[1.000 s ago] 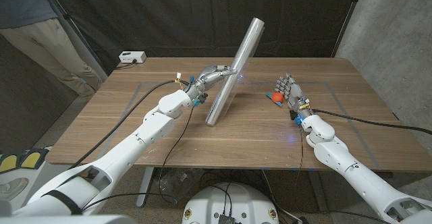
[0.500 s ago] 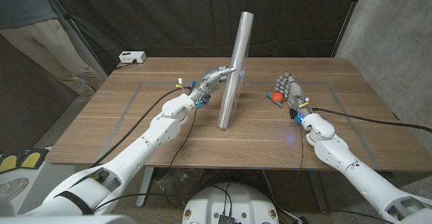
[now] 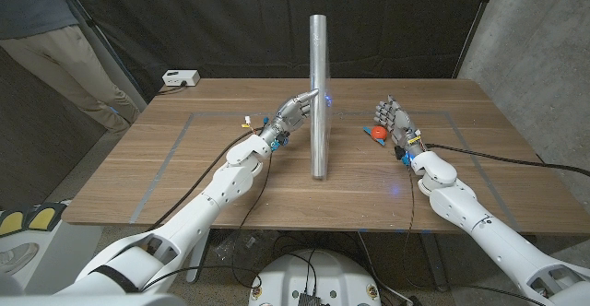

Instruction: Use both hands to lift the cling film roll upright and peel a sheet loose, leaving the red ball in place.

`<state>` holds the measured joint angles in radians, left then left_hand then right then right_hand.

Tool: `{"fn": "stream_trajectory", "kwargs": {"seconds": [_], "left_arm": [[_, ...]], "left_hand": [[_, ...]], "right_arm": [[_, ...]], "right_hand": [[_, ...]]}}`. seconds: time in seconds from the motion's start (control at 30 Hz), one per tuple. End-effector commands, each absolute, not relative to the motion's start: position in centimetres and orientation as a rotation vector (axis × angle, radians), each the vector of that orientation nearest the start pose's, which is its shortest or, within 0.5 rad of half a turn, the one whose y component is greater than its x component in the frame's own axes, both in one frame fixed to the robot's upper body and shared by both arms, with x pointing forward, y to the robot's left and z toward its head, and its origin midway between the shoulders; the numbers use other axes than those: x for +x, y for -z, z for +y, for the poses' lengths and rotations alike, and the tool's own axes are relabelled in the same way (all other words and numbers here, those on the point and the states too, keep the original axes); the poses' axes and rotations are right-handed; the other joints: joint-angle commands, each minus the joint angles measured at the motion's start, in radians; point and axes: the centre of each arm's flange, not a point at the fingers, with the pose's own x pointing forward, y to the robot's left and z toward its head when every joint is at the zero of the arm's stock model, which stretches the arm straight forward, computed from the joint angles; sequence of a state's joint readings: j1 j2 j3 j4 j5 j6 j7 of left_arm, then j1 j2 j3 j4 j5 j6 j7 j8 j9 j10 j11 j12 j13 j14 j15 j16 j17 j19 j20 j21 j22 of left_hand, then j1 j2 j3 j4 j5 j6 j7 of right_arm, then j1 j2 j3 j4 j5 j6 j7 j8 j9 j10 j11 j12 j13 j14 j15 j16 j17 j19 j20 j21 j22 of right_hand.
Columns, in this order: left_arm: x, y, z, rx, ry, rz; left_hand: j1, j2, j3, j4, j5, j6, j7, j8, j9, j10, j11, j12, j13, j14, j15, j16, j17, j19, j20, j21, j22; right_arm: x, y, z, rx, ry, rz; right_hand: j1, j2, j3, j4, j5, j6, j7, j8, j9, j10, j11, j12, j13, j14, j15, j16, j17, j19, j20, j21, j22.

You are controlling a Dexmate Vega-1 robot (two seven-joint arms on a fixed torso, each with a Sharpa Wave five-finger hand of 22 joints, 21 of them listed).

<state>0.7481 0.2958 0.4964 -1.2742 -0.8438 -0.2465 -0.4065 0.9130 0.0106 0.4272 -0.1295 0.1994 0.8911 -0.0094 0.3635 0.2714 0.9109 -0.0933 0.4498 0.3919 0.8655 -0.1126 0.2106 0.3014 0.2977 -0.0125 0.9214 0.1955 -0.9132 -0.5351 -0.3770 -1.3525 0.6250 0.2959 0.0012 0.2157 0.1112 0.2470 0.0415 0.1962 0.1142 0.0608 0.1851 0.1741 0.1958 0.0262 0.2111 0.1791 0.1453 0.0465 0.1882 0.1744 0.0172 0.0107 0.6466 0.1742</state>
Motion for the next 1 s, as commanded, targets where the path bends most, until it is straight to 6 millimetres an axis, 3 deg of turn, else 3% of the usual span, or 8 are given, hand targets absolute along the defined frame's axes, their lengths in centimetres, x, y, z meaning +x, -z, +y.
{"fn": "stream_trajectory", "kwargs": {"seconds": [0.03, 0.4, 0.7, 1.0], "left_arm": [[64.6, 2.5, 11.4, -0.44, 0.783, -0.571], [64.7, 2.7, 9.6, -0.602, 0.826, -0.553], [64.7, 2.6, 8.6, -0.681, 0.839, -0.53], [64.8, 3.8, 7.4, -0.753, 0.803, -0.494]], "left_hand": [[0.116, 0.113, 0.06, 0.057, -0.003, 0.08, -0.012, 0.073, 0.008, 0.033, -0.05, 0.0, 0.004, 0.004, -0.085, -0.002, -0.004, 0.005, -0.011, 0.005, -0.001], [0.115, 0.13, 0.069, 0.065, -0.006, 0.058, -0.005, 0.079, 0.022, 0.028, -0.045, 0.004, 0.014, -0.004, -0.083, 0.001, 0.003, 0.013, -0.014, -0.002, -0.015], [0.115, 0.142, 0.079, 0.073, -0.007, -0.009, -0.007, 0.08, 0.047, -0.028, -0.054, -0.004, 0.034, -0.023, -0.072, -0.005, 0.007, 0.03, -0.01, -0.008, -0.02], [0.11, 0.148, 0.082, 0.084, -0.007, -0.05, -0.013, 0.092, 0.073, -0.042, -0.06, -0.005, 0.044, -0.029, -0.088, -0.007, 0.001, 0.039, -0.011, -0.012, -0.02]], "right_arm": [[63.9, 4.5, -28.4, -0.018, -0.205, -0.558], [63.6, 3.8, -28.2, -0.034, -0.201, -0.557], [63.5, 3.5, -28.1, -0.046, -0.202, -0.555], [63.0, 2.2, -27.5, -0.137, -0.219, -0.531]], "right_hand": [[-0.007, -0.002, 0.008, -0.002, -0.001, 0.003, -0.003, 0.002, 0.005, 0.006, -0.001, -0.002, 0.004, 0.008, -0.003, -0.001, 0.003, 0.011, 0.001, -0.003, 0.004], [-0.007, -0.003, 0.008, -0.003, -0.001, 0.003, -0.002, 0.002, 0.005, 0.006, -0.001, -0.002, 0.004, 0.009, -0.004, -0.001, 0.003, 0.012, 0.001, -0.006, 0.004], [-0.008, -0.003, 0.008, -0.004, -0.001, 0.003, -0.002, 0.002, 0.005, 0.006, 0.001, -0.002, 0.004, 0.008, -0.005, -0.002, 0.003, 0.014, 0.001, -0.009, 0.004], [-0.006, -0.003, 0.01, -0.006, -0.001, 0.003, -0.002, 0.002, 0.005, 0.006, 0.0, -0.002, 0.004, 0.008, -0.003, -0.002, 0.003, 0.015, 0.001, -0.011, 0.004]]}}
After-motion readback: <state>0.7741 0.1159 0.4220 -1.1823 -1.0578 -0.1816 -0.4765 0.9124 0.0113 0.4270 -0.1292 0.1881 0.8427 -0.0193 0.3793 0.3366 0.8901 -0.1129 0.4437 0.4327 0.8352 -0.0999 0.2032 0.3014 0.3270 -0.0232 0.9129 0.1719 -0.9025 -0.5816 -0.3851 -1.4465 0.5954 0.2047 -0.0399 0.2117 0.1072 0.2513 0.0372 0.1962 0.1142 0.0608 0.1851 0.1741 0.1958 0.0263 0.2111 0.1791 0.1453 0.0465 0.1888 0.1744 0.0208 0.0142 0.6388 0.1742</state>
